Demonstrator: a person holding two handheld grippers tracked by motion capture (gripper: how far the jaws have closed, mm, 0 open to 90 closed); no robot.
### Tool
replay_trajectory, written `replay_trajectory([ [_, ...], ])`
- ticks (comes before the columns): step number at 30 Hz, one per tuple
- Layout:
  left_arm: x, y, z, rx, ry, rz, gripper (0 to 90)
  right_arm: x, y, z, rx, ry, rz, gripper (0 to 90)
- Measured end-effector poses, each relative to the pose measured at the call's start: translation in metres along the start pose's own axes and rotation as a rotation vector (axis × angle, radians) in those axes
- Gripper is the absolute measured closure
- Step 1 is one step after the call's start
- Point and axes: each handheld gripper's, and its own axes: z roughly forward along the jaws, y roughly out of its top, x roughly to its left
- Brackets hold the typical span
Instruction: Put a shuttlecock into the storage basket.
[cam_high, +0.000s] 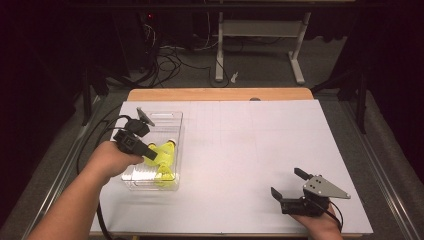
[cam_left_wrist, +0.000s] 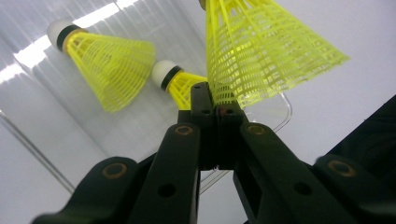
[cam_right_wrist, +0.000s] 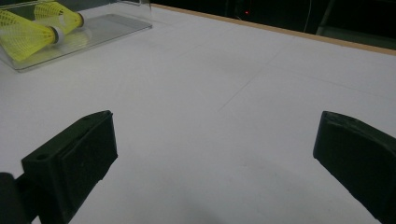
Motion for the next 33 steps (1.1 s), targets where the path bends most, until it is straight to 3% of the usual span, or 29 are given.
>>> replay_trajectory([
  [7, 0.012, -0.015, -0.001, -0.001, -0.004, -0.027, 89.4, 0.0, 0.0, 0.002, 0.005, 0.002, -0.004, 0.2],
  [8, 0.015, -0.016, -0.001, -0.014, 0.001, -0.002, 89.4, 0.0, 0.0, 0.001, 0.005, 0.001, -0.004, 0.3],
  [10, 0.018, -0.019, -0.002, -0.018, 0.001, 0.004, 89.4, 0.0, 0.0, 0.001, 0.005, 0.001, -0.003, 0.2],
  [11, 0.019, -0.02, -0.003, -0.02, 0.001, -0.001, 89.4, 0.0, 0.0, 0.001, 0.005, 0.002, -0.003, 0.3],
  [12, 0.017, -0.022, -0.006, 0.0, 0.003, -0.039, 89.4, 0.0, 0.0, 0.001, 0.005, 0.001, -0.003, 0.2],
  [13, 0.019, -0.023, -0.005, -0.012, 0.0, -0.027, 89.4, 0.0, 0.0, 0.001, 0.005, 0.001, -0.003, 0.3],
  [16, 0.021, -0.027, -0.008, -0.001, 0.007, -0.053, 89.4, 0.0, 0.0, 0.002, 0.006, 0.0, -0.003, 0.3],
  [33, 0.031, -0.037, -0.008, 0.015, 0.008, -0.067, 89.4, 0.001, -0.001, 0.002, 0.009, 0.003, -0.001, 0.2],
])
